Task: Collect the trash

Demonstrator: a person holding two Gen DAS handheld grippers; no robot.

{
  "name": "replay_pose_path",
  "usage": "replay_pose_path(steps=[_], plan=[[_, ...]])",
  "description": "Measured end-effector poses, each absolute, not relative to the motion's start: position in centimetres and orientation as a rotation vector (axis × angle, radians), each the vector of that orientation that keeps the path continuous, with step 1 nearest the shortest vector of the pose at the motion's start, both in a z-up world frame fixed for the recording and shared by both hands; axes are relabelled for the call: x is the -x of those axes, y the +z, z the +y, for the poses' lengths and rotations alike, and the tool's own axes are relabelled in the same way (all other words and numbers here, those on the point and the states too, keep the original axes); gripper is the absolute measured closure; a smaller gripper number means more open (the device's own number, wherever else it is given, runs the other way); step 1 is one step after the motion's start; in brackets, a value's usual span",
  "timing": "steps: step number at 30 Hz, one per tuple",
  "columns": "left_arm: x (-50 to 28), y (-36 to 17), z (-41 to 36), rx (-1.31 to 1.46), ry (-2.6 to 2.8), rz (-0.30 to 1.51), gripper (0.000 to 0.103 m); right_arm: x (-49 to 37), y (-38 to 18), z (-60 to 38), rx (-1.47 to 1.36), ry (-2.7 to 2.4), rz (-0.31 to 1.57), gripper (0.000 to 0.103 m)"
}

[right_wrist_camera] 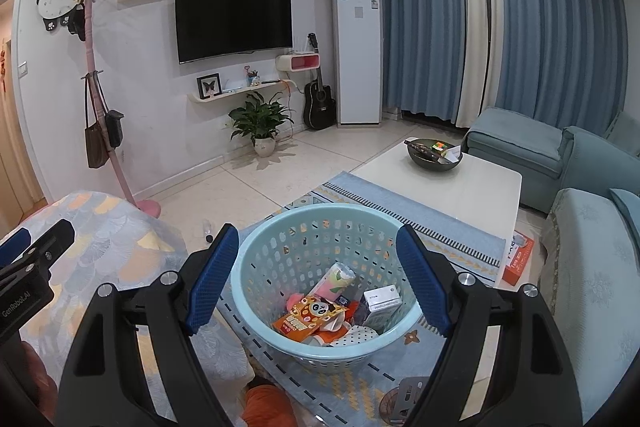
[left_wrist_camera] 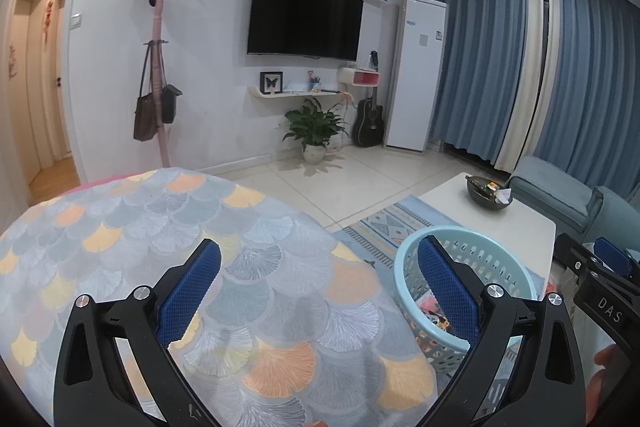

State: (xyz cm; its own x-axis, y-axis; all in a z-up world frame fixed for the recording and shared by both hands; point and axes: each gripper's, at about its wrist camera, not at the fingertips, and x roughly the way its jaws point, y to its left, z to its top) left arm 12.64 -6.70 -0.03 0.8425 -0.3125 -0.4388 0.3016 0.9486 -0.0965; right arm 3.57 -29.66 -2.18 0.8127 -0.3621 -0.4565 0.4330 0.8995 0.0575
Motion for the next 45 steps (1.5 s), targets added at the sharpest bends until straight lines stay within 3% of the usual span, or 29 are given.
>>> replay_pose_path(steps=[45], plan=[[-11.3, 2.2, -6.4, -0.028, -0.252, 0.440, 0.007, -2.1, -0.1, -28.1, -0.124, -0.401, 0.414, 0.026]])
